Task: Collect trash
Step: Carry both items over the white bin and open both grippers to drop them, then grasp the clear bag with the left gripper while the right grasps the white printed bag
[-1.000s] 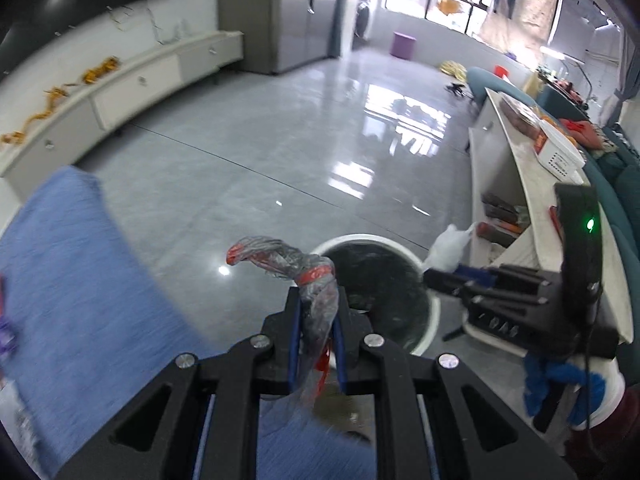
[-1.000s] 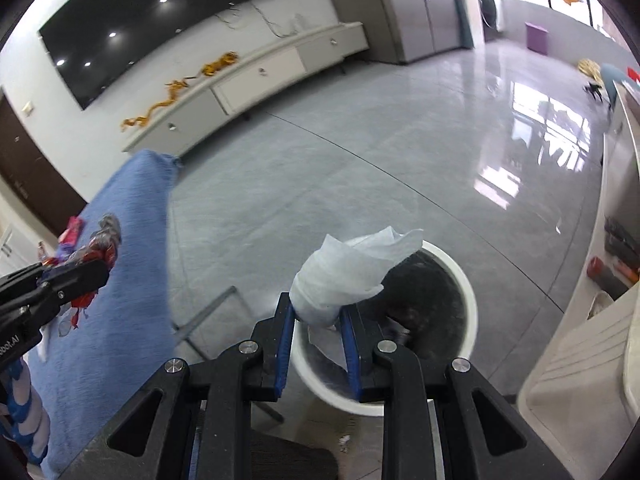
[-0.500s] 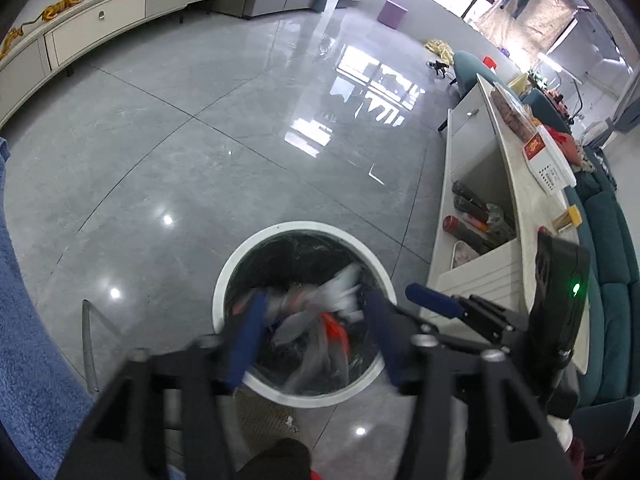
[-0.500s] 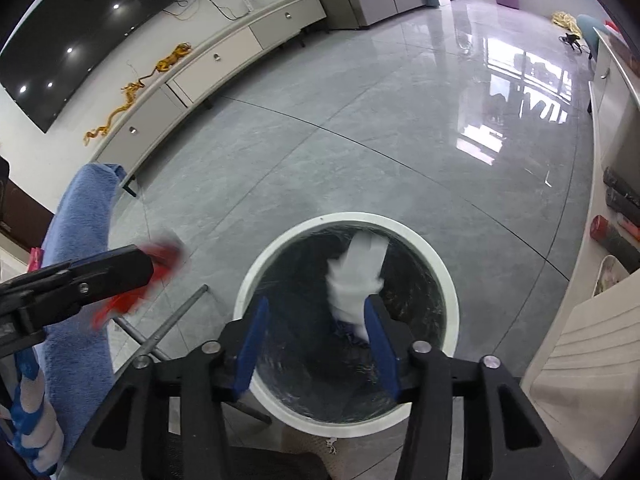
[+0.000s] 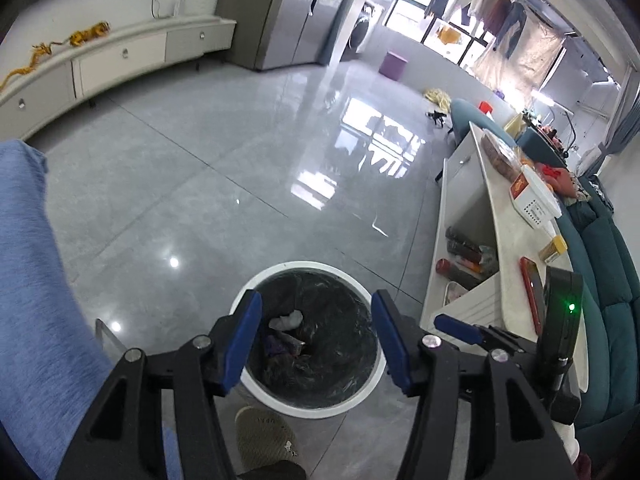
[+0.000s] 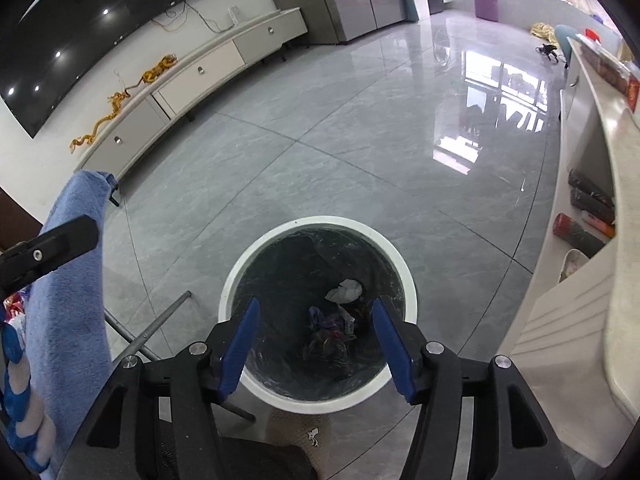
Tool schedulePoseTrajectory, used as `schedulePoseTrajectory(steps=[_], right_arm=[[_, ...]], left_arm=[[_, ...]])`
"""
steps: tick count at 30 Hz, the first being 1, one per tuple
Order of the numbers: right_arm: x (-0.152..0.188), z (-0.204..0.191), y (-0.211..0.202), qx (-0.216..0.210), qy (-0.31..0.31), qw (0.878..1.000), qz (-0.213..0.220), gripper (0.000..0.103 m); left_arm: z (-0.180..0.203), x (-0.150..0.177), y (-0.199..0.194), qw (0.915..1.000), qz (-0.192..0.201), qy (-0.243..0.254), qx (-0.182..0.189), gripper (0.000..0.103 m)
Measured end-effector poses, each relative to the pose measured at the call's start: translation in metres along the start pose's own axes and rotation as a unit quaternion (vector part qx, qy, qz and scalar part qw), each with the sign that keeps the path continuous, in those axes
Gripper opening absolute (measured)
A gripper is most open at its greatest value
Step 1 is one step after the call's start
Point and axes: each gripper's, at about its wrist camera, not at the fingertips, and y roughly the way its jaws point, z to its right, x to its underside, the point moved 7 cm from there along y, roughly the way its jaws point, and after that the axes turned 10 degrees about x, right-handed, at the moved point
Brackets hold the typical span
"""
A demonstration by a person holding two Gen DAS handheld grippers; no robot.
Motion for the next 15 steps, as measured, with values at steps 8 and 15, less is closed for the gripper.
schedulePoseTrajectory(steps=[8,15], right_arm=[[0.005,-0.029,-0.045,-0.002,-0.024,0.999,0.036,0.057],[0.003,-0.07,-0.09,-0.016,-0.06,0.995,0.072,0.057]], left_arm=[[-0.008,0.023,-0.065,0.9993,0.017,0.016,-0.031,0.055],[-0.047,0.05,-0.146,0.9958,0.061,-0.012,-0.067,0.055]])
